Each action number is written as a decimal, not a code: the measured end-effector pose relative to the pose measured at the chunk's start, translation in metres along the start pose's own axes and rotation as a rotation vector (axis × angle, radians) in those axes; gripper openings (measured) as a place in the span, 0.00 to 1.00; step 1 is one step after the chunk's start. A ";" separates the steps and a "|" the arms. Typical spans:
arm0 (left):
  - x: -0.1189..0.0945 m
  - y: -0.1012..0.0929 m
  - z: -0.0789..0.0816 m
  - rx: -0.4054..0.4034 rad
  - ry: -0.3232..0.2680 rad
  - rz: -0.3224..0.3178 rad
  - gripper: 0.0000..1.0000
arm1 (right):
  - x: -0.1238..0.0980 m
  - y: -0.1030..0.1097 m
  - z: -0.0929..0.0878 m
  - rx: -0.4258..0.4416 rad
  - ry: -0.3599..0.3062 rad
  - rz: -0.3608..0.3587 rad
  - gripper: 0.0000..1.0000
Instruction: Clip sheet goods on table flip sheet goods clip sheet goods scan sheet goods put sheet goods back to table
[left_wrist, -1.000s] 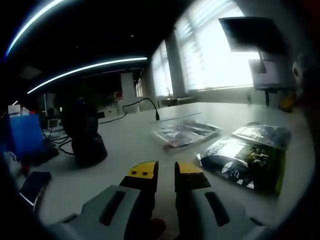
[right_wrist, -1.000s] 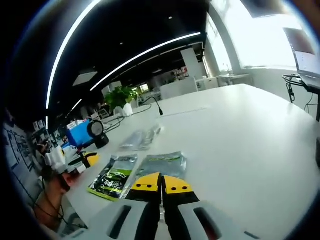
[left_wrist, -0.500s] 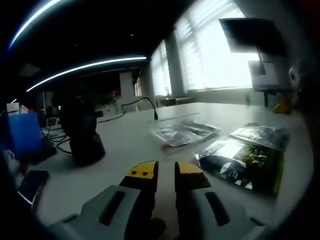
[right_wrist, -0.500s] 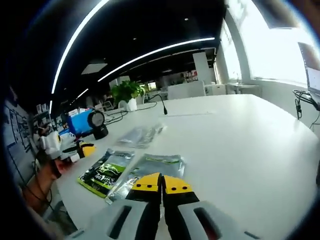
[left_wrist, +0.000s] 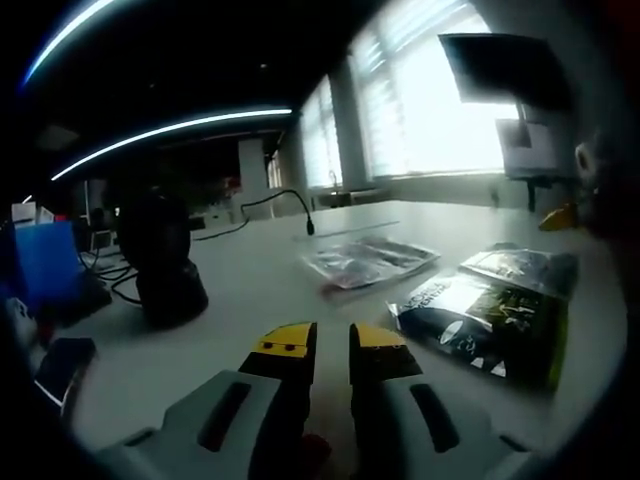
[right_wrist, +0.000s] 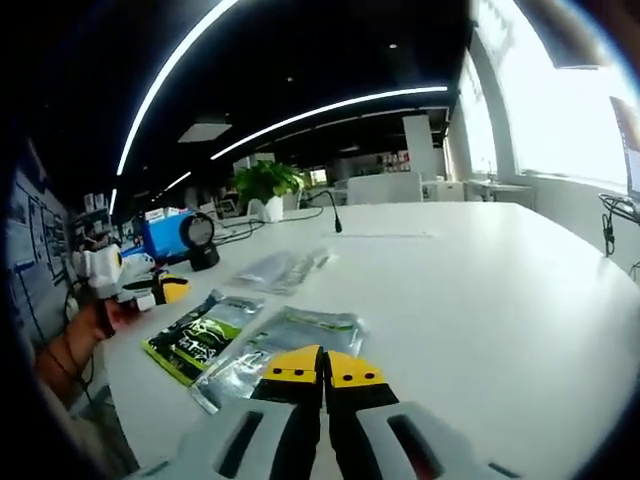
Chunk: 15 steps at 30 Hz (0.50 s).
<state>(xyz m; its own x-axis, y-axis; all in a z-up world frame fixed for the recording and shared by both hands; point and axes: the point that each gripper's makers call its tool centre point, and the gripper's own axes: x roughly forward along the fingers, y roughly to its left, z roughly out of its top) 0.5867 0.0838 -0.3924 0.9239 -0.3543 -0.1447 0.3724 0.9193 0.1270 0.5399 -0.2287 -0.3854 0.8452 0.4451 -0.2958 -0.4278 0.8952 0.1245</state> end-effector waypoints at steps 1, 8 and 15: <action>0.000 0.000 0.000 0.000 -0.001 0.001 0.07 | 0.001 0.000 0.000 -0.010 -0.009 0.005 0.00; 0.001 0.001 0.000 0.000 0.001 0.003 0.07 | 0.005 -0.008 -0.003 -0.023 -0.057 0.006 0.00; 0.001 0.000 -0.001 0.001 0.004 0.002 0.07 | 0.003 -0.007 -0.001 0.018 -0.090 0.025 0.00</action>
<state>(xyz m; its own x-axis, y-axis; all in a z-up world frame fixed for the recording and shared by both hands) 0.5875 0.0839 -0.3931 0.9242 -0.3521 -0.1480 0.3710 0.9197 0.1287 0.5455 -0.2337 -0.3887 0.8600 0.4667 -0.2063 -0.4440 0.8837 0.1483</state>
